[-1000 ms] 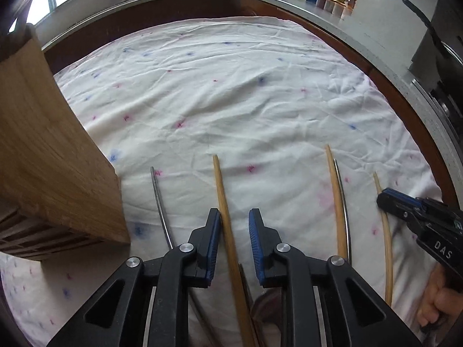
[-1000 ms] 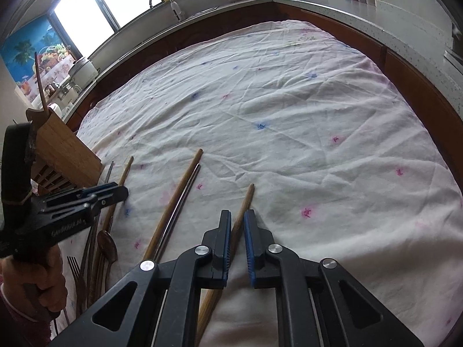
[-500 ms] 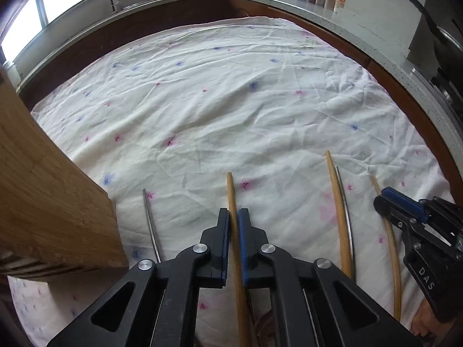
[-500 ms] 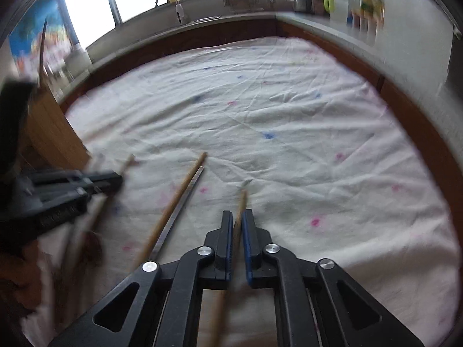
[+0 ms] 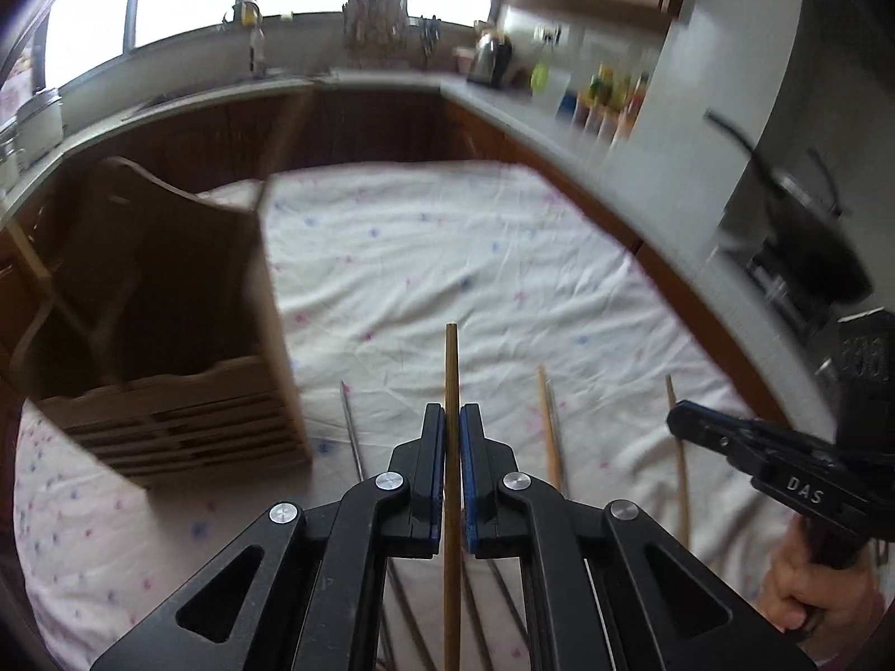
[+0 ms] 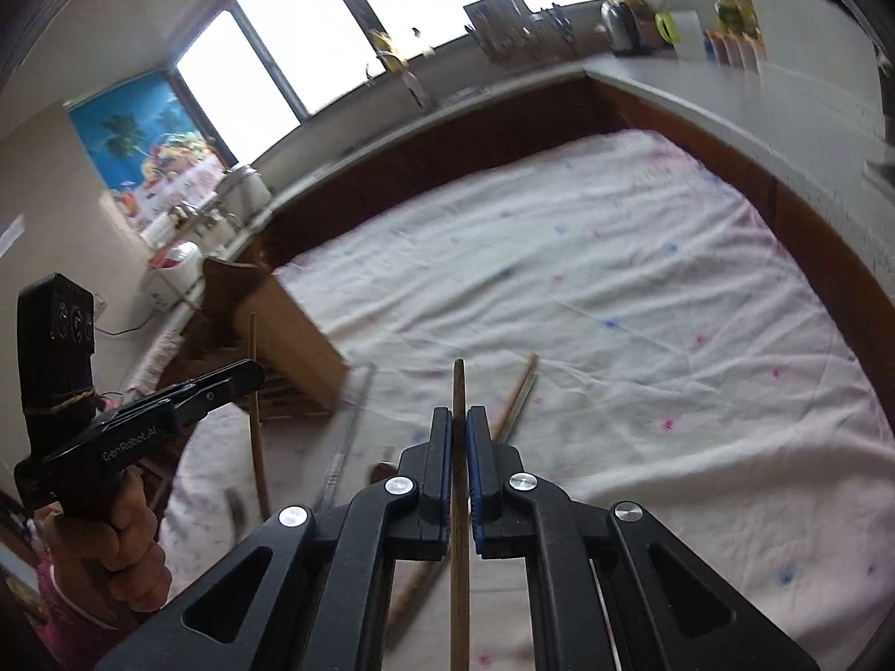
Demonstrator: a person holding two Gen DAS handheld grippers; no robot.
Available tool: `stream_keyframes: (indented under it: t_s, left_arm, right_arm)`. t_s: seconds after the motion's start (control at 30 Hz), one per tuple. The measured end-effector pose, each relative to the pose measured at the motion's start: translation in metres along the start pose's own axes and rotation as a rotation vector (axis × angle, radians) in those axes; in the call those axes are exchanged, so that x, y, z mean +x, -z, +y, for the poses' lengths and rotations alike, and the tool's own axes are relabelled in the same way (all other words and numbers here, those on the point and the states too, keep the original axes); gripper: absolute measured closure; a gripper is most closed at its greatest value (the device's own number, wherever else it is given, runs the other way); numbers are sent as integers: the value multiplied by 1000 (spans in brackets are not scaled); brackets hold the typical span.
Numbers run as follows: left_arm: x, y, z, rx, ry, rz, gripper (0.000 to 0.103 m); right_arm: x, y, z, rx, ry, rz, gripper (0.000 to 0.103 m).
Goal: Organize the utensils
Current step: 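Lift both chopsticks and carry them above the wooden holder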
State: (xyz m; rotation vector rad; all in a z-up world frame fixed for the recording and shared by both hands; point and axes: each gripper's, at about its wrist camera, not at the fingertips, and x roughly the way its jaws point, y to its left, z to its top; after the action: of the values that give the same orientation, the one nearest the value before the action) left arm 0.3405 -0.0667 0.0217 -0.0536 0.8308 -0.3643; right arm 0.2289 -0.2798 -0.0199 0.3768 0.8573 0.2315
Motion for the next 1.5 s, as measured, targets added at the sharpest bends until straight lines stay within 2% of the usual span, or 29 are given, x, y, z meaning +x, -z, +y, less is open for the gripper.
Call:
stream_keyframes:
  t_s: [0.2, 0.4, 0.57, 0.8, 1.5]
  left_arm:
    - [-70, 30, 13, -46, 23, -99, 100]
    - [-122, 69, 27, -102, 47, -176, 100]
    - [-147, 90, 38, -138, 65, -215, 100]
    - [-166, 108, 43, -154, 67, -239, 100]
    - [-179, 94, 44, -152, 80, -267, 100]
  right_arm:
    - [-35, 6, 31, -61, -37, -77, 98]
    - [-70, 14, 58, -125, -87, -172, 98]
    - [-80, 18, 77, -172, -107, -208, 98]
    - [-81, 18, 84, -189, -150, -234, 98]
    - [-101, 19, 92, -230, -188, -329, 98]
